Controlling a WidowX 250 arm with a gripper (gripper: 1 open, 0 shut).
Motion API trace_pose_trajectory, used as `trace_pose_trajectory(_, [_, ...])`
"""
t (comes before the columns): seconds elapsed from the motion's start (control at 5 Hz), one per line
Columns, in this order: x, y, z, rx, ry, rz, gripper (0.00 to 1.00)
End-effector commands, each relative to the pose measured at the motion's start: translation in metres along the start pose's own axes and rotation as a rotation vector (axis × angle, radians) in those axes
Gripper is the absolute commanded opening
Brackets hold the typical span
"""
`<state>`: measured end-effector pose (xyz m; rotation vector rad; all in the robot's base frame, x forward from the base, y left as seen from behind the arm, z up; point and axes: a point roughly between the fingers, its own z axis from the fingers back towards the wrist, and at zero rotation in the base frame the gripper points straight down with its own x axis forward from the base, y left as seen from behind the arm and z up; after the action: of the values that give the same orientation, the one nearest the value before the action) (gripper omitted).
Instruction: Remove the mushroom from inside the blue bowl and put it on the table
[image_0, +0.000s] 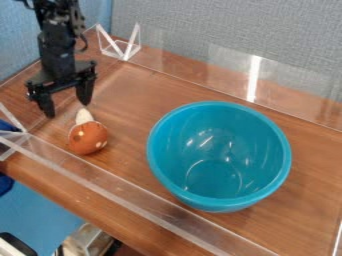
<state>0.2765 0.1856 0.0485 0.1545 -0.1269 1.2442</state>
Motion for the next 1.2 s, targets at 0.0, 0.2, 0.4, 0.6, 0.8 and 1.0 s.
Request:
trace_pose_trajectory(0.0, [0.005, -0.011, 0.051, -0.092, -0.024, 0.007, 1.00])
trace_pose_trajectory(0.2, [0.023, -0.019, 0.066, -0.095, -0.018, 0.130, 1.00])
trace_pose_trajectory(0.4, [0.030, -0.030, 0.063, -0.065, -0.020, 0.301, 1.00])
trace_pose_trajectory(0.6, [0.029, -0.039, 0.049, -0.040, -0.028, 0.419, 1.00])
trace_pose_trajectory(0.8, [0.029, -0.040, 0.039, -0.024, -0.033, 0.496, 1.00])
trace_pose_trajectory(1.0, [0.026, -0.038, 0.034, -0.015, -0.036, 0.530, 1.00])
